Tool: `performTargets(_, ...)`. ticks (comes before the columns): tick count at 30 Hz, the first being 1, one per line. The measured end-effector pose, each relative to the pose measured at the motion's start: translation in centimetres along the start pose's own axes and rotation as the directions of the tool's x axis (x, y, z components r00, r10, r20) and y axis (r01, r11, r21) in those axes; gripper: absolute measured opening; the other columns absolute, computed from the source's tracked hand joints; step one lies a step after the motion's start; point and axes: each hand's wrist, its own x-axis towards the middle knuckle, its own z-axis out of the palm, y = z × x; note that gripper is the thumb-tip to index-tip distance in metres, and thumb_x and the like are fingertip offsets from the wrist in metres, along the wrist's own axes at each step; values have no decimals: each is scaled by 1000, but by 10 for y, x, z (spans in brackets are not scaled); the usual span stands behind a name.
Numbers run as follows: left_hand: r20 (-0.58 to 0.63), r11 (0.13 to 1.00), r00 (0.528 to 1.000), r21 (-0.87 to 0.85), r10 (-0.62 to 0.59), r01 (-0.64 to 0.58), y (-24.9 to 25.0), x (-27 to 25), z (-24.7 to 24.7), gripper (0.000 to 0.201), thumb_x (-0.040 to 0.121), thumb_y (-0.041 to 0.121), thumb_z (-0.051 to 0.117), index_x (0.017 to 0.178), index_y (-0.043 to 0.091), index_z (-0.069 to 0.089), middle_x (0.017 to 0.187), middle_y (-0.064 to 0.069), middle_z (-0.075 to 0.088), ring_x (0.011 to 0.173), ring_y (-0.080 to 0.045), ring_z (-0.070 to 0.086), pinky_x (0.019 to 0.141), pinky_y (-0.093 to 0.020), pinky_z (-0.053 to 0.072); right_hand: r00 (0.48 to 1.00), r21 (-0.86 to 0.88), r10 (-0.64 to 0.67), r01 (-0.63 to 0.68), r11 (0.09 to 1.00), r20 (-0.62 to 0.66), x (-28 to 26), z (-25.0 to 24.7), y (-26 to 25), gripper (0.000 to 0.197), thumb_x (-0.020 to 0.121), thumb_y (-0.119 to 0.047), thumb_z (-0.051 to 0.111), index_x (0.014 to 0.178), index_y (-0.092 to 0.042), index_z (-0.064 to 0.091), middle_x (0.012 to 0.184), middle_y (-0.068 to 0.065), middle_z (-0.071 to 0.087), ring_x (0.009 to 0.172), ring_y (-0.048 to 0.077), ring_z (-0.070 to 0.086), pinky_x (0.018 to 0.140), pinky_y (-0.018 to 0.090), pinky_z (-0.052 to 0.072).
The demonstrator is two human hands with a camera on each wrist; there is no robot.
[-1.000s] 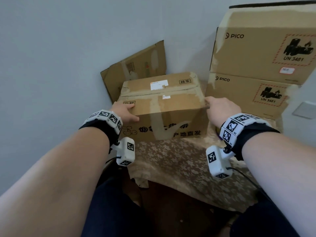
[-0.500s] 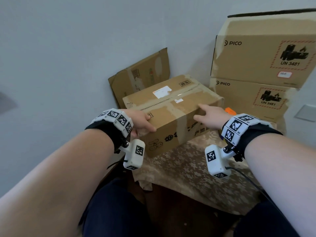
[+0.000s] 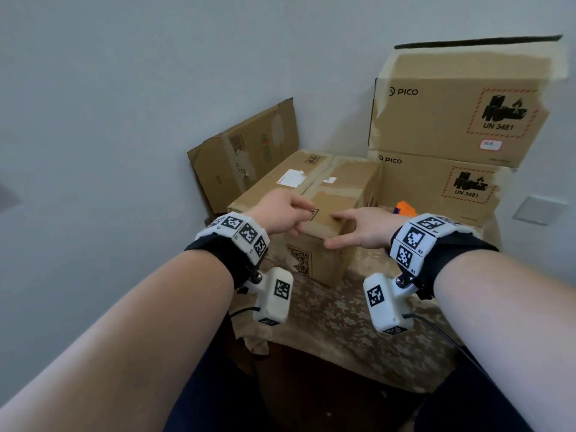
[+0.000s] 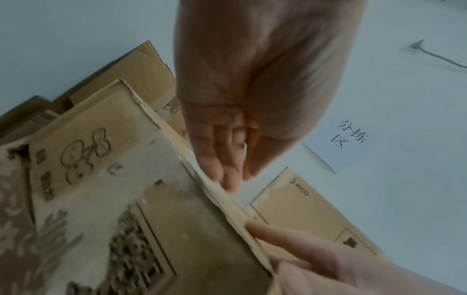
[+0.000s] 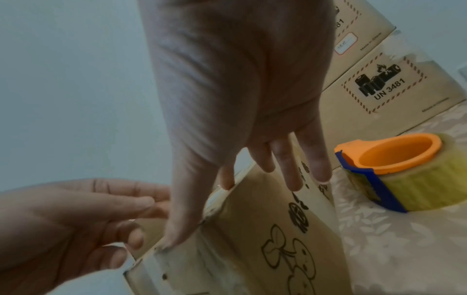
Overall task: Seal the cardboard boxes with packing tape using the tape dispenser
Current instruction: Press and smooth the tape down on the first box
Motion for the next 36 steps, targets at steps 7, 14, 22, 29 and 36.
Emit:
performTargets(7, -278, 744, 926, 554, -257, 373, -55, 25, -40, 58, 92, 44, 46, 145, 22, 37, 145, -13, 41, 131, -34, 39, 108, -44, 36, 996, 53, 31, -27, 998, -79, 0, 4, -7, 78, 79, -52, 69, 146, -24, 39, 145, 3, 44, 130, 22, 43, 102, 32, 38)
performTargets(14, -125, 810, 942, 484, -311, 332, -74, 26, -39, 70, 96, 47, 45, 153, 26, 11, 157, -10, 21, 140, -30, 29, 113, -35, 27, 996, 37, 50, -48, 998, -71, -5, 1, -11, 68, 83, -45, 64, 145, -27, 41, 143, 6, 45, 112, 22, 53, 93, 32, 46)
performTargets(22, -186, 839, 935, 413, -303, 354, -75, 22, -46, 81, 77, 55, 68, 146, 31, 34, 148, -14, 29, 129, -32, 40, 107, -36, 37, 996, 15, 73, -73, 997, -58, -10, -3, -7, 60, 82, -38, 66, 138, -29, 48, 130, 3, 52, 88, 17, 47, 76, 27, 42)
performTargets(29, -95, 831, 949, 464, -300, 309, -59, 10, -37, 102, 65, 66, 73, 149, 30, 27, 148, -10, 32, 133, -29, 36, 111, -41, 33, 987, -19, 149, -151, 988, -62, -10, -6, 4, 63, 84, -12, 58, 143, -30, 42, 144, 4, 43, 99, 22, 53, 59, 23, 42)
performTargets(36, 69, 860, 971, 482, -228, 168, -37, 3, -15, 99, 70, 47, 79, 149, 21, 25, 146, -2, 39, 122, -21, 48, 96, -35, 47, 970, -216, 221, -238, 947, -98, -14, -6, 18, 65, 90, -1, 42, 150, -24, 29, 152, 10, 33, 131, 29, 40, 89, 31, 47)
